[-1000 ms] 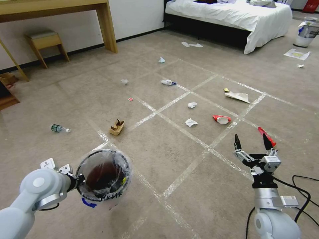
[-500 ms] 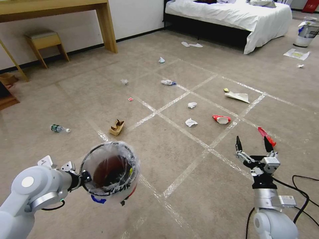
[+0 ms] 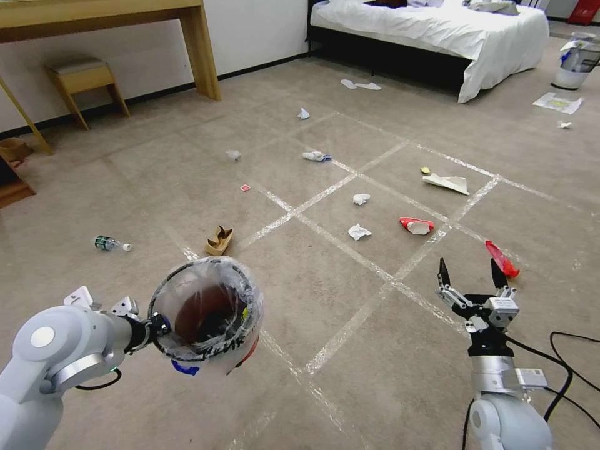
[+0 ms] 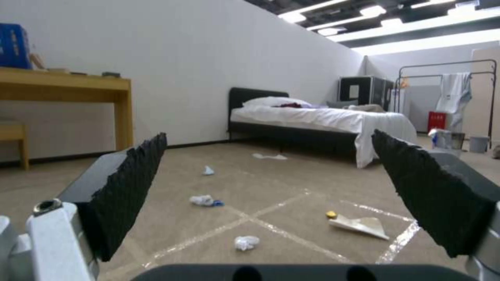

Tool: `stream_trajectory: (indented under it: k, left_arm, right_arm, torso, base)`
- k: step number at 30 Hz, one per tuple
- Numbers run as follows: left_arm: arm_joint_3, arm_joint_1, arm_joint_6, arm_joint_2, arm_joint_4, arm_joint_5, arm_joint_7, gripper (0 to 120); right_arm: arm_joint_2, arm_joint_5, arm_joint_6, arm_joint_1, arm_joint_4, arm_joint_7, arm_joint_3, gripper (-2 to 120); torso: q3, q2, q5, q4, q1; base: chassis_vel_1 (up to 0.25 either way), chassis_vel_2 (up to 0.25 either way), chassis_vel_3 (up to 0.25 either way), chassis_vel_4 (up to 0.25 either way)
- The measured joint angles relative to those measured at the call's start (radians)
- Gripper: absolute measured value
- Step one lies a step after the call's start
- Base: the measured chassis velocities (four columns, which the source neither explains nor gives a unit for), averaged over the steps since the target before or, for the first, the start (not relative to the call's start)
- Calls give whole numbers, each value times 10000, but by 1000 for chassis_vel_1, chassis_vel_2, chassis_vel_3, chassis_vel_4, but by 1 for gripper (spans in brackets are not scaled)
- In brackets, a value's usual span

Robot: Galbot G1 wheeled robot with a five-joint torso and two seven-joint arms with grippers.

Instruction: Pick up the trash bin and place the garbage on the floor into it.

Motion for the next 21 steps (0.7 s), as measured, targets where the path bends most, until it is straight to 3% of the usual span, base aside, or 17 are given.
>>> stream_trajectory:
  k: [21]
  left_arm:
    - [117, 41, -28, -116, -7, 237, 20, 0]
  right_arm:
    - [-114, 36, -12, -20, 43, -14, 22, 100]
  torso:
    - [0, 0, -1, 1, 0]
  base:
    - [-60, 65, 69, -64]
